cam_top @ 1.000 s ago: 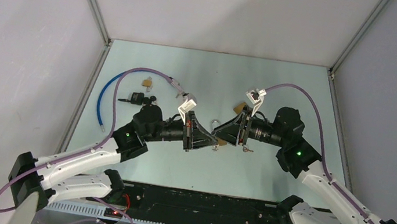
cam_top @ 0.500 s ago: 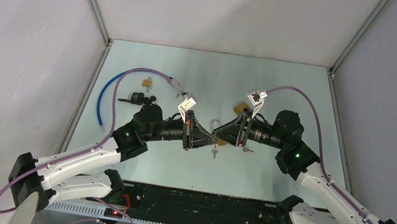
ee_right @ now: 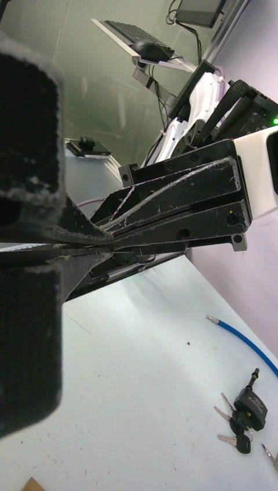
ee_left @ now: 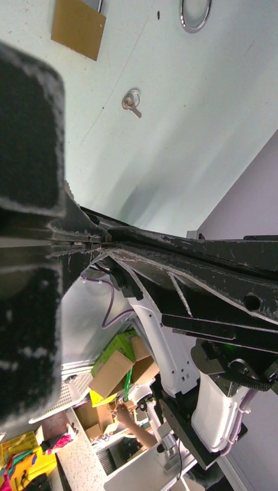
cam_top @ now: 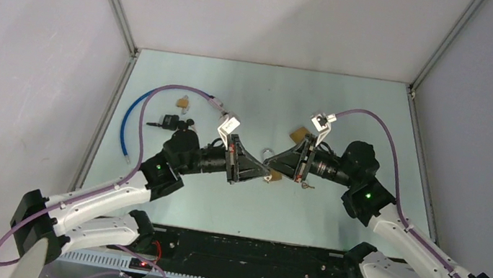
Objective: Unlock with the key
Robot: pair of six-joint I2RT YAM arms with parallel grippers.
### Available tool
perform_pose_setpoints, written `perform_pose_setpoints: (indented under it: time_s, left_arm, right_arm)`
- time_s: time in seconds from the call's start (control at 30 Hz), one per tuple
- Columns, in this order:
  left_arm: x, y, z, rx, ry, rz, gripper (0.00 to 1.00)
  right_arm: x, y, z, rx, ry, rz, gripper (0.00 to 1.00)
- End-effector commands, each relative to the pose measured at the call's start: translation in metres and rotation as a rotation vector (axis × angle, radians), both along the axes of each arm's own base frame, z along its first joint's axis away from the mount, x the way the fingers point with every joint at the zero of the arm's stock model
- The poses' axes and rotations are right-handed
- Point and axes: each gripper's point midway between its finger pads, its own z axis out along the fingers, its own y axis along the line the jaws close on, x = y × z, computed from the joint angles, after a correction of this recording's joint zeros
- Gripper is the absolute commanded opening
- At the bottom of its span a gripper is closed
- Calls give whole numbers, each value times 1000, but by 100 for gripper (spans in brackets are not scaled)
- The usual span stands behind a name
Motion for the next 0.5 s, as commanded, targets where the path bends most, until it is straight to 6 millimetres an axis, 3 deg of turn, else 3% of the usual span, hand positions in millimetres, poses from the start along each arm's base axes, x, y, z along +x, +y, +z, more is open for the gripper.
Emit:
perform_pose_setpoints:
  time_s: [0.0,0.07,0.23,0.47]
  left_arm:
    - [3,1,36,-113,-73,16,0]
    - [6,2,34,-113,-68,31,1]
    - [11,4,32,-117,-53,70,18]
    - [22,14,30,-142,-16,167,34]
  right_arm:
    - [-6,2,-3,-3,11,37,0]
    - [-1,0,-4,-7,7,-3,0]
    - [12,-10,8,26,-28,-126,0]
    - [26,-23,17,77,-35,-285,0]
